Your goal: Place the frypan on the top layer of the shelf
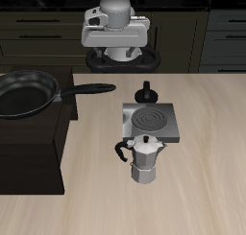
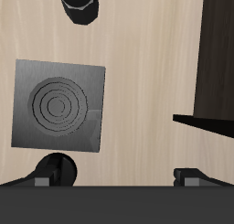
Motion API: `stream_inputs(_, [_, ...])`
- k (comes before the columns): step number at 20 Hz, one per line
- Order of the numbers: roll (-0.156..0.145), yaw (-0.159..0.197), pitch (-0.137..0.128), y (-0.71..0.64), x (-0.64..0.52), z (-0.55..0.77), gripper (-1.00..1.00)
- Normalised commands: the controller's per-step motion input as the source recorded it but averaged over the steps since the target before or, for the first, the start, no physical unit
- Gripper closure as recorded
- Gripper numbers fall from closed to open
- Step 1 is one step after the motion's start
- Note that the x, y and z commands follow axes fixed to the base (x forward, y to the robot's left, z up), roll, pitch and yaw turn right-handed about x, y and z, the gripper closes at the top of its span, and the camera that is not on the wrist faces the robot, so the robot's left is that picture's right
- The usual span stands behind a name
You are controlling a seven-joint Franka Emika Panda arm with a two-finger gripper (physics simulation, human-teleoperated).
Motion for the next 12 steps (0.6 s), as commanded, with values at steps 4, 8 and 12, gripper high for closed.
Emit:
stream_inputs(4, [-0.05, -0.015, -0.001, -0.41, 0.18, 0.03, -1.0])
stream_inputs(8, [-0.036, -0.019, 0.016, -0.45, 0.16, 0.03, -1.0])
stream_inputs(12, [-0.08, -0.033, -0.012, -0.51, 0.15, 0.08, -1.0])
